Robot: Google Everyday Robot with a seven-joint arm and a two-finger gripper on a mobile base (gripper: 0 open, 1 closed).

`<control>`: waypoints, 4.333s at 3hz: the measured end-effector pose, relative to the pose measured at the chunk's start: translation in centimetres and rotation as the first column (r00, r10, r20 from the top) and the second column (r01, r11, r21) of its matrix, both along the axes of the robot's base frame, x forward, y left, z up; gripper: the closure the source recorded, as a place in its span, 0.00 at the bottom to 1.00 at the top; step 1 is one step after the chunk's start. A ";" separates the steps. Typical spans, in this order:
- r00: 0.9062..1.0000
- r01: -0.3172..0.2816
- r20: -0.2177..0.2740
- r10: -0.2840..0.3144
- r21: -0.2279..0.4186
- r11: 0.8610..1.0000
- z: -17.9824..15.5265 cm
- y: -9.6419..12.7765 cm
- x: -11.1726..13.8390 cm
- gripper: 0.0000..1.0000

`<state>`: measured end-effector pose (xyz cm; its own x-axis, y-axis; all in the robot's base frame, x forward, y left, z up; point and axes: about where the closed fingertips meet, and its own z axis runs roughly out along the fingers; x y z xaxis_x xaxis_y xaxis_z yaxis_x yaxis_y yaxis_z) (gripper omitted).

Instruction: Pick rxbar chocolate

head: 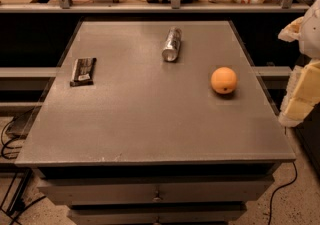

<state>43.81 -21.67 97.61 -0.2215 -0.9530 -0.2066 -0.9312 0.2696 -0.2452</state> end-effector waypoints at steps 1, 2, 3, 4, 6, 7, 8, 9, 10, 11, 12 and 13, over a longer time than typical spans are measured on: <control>1.000 0.000 0.000 0.000 0.000 1.000 0.0 0.0 0.0 0.00; 1.000 -0.018 0.019 0.018 0.021 1.000 0.3 1.0 0.6 0.00; 0.997 -0.062 0.046 0.059 0.085 0.994 0.1 3.5 2.5 0.00; 0.992 -0.117 0.068 0.106 0.184 0.976 -1.1 7.1 4.8 0.00; 0.989 -0.137 0.097 0.114 0.279 0.950 -2.4 11.5 8.1 0.00; 0.981 -0.193 0.074 0.178 0.332 0.923 -3.6 15.4 10.0 0.00; 0.961 -0.274 0.079 0.263 0.363 0.891 -4.3 19.9 12.9 0.00; 0.940 -0.337 0.090 0.330 0.412 0.847 -4.9 24.1 15.1 0.00; 0.913 -0.393 0.088 0.397 0.445 0.805 -6.1 28.2 17.0 0.00; 0.891 -0.422 0.056 0.451 0.467 0.777 -7.9 31.9 18.3 0.00; 0.871 -0.438 0.039 0.489 0.512 0.739 -9.1 35.9 19.2 0.00; 0.871 -0.438 0.039 0.490 0.512 0.739 -9.1 35.9 19.2 0.00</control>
Offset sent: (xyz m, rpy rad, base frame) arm 0.0138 0.0215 0.0005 0.0500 -0.0224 0.0444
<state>63.00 14.27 88.47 0.1785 -0.7171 -0.6737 -0.9838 -0.1431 -0.1083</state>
